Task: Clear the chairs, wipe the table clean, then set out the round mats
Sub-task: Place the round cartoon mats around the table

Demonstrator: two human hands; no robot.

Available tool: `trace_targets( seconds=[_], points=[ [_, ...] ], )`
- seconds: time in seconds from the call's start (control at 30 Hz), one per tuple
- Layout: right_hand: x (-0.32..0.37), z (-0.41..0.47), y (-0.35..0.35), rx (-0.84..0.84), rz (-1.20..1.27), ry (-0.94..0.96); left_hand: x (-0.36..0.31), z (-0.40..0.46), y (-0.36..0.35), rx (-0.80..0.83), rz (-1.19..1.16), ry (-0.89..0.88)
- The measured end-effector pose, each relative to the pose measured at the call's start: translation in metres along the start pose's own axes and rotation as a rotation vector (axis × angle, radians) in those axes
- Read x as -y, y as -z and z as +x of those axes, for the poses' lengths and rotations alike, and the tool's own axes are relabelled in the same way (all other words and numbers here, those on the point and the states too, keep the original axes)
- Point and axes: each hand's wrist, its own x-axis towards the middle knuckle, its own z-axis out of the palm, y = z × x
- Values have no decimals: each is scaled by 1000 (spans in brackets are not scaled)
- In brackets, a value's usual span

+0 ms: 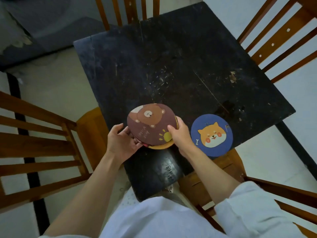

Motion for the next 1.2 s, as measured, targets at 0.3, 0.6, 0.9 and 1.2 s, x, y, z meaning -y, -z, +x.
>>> trace_targets(
  seconds=[0.3, 0.6, 0.9, 1.2],
  points=[
    [25, 31, -51, -82, -434, 34, -57, 29, 4, 191, 395, 143],
    [8, 39, -79, -232, -540, -233, -71, 62, 17, 117, 452, 117],
    [20, 57, -77, -327, -42, -341, -85, 69, 12, 58, 410, 130],
    [45, 81, -93, -371, -145, -28, -163, 85, 57, -296, -57, -183]
  ],
)
